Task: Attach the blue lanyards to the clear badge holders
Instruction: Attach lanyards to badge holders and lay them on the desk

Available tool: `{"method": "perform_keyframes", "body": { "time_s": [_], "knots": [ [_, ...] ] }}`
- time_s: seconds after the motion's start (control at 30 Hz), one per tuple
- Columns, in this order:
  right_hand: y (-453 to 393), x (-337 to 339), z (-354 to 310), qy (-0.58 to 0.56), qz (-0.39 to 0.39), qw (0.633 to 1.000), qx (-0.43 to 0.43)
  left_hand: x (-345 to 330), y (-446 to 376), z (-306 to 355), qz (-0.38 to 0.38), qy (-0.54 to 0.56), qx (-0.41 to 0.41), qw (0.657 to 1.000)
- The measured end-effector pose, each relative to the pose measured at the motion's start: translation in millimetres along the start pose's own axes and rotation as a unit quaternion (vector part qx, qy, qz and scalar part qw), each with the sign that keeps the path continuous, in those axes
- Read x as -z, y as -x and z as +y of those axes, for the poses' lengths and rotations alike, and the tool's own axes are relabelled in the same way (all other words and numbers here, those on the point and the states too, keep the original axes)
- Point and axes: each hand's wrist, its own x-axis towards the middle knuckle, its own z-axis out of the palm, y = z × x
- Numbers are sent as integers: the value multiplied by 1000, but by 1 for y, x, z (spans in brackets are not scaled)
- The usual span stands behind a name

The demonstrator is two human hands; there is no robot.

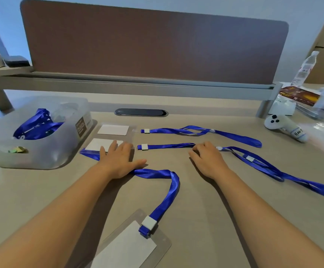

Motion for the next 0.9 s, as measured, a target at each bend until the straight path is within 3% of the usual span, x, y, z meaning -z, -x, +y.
{"method": "perform_keyframes", "body": {
  "time_s": [0.13,0.27,0.33,0.47,0.63,0.77,0.9],
  "knots": [
    [13,5,-17,-81,13,997,9,7,12,-3,42,22,-10,999],
    [38,2,-46,-227,-56,972,-13,16,48,0,75,109,-29,991],
    [50,0,-59,-189,-93,978,0,18,71,4,67,158,-42,984],
    [71,-4,-67,-91,-96,991,5,15,107,10,-25,164,-77,983],
    [89,1,-55,-56,-42,997,-32,2,131,14,-137,-8,-75,988],
    [102,11,-39,-37,-36,997,-65,6,131,17,-67,-45,-41,996],
    [113,17,-33,-24,-10,998,-61,11,130,25,14,-31,-63,997]
  ]
}}
